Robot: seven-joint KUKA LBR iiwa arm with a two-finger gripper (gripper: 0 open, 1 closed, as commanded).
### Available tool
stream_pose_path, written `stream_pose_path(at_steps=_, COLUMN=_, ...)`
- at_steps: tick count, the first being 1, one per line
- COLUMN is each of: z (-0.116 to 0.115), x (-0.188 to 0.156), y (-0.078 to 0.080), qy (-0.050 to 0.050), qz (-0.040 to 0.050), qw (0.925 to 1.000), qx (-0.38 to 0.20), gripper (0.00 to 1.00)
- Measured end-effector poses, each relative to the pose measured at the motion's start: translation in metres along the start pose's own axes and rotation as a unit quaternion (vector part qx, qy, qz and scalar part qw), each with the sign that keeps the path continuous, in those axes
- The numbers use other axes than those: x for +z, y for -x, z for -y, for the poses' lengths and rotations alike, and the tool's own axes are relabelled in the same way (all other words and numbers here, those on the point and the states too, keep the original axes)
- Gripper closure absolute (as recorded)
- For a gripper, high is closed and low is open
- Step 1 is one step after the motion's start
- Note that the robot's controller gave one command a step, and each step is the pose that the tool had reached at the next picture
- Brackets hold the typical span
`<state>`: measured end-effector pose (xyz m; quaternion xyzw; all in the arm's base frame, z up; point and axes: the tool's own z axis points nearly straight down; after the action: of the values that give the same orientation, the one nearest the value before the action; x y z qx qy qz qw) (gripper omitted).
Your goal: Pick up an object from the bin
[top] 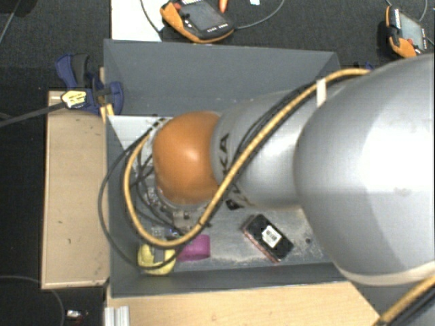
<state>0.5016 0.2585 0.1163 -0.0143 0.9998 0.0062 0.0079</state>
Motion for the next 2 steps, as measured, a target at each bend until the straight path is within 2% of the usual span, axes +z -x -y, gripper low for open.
stream_pose_path(at_steps=1, z=0.007, x=-0.045, y=-0.021, qy=-0.002, qz=0.0002, qw=0.9874, qx=-0.158, gripper=0.0)
stream_pose_path(at_steps=2, z=0.004, x=-0.014, y=-0.022, qy=-0.002, qz=0.0011, qw=0.9961, qx=0.088, gripper=0.0)
